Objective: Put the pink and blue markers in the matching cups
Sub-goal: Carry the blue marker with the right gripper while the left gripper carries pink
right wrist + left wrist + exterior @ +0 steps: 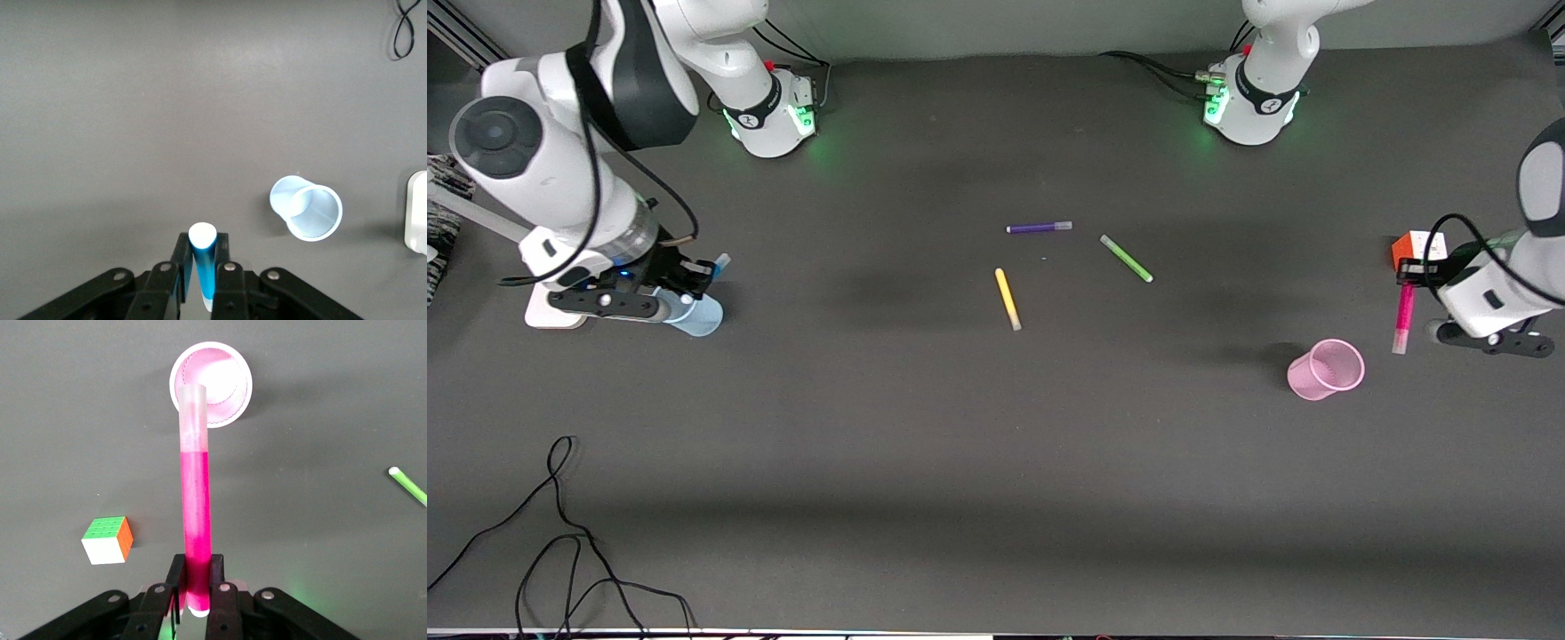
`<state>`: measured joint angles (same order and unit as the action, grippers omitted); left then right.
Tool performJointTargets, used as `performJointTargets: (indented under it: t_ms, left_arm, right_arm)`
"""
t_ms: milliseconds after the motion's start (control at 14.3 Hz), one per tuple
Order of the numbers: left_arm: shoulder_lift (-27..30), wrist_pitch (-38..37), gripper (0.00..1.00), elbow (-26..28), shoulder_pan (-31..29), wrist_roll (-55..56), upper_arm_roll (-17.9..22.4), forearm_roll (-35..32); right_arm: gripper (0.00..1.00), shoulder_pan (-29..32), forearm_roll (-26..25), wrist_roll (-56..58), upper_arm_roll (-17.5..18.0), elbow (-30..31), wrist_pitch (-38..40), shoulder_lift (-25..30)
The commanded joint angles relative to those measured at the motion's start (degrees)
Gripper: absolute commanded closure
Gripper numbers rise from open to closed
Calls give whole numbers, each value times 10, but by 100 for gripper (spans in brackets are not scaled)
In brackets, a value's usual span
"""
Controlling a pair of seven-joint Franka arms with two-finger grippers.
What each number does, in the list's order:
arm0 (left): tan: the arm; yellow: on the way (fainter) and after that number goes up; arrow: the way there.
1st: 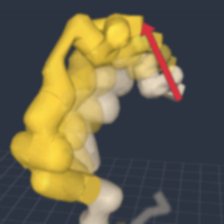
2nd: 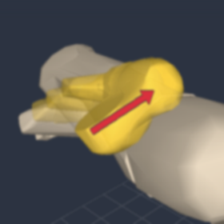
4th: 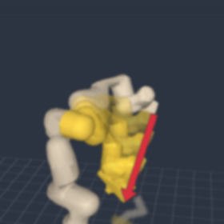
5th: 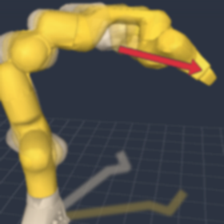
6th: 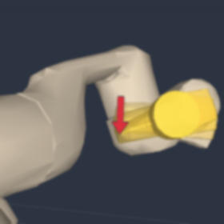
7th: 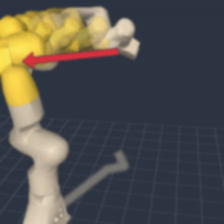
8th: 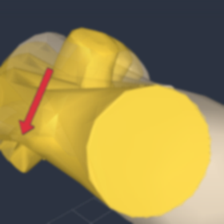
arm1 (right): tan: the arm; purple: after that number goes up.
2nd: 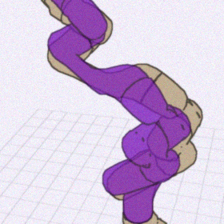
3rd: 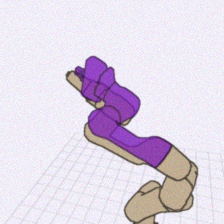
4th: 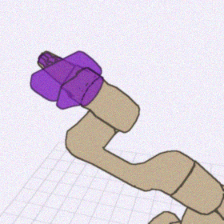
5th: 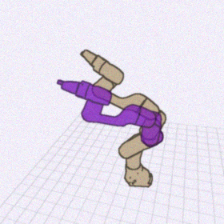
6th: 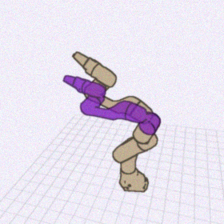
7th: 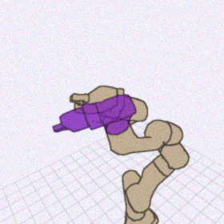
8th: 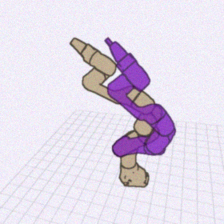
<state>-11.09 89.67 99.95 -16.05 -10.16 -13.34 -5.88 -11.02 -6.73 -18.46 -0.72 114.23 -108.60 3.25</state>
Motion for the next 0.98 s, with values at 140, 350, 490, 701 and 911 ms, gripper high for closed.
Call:
performJointTargets:
  t_ms: [140,350,490,701,911]
  left_arm:
    - [-90,-40,94,-56,28,110,1,-22]
    - [-134,-46,94,-85,35,152,1,-22]
    - [-157,-47,94,-92,35,153,1,-22]
    - [-189,-49,94,-99,34,153,2,-22]
    - [-227,-77,94,-130,36,153,2,-23]
  right_arm:
    - [100,-3,-11,60,-50,91,-58,57]
    - [100,-1,-13,155,-108,127,-105,69]
    - [100,0,-17,220,-162,140,-170,41]
    - [100,0,-17,246,-184,197,-266,35]
    - [100,0,-17,246,-184,206,-327,7]
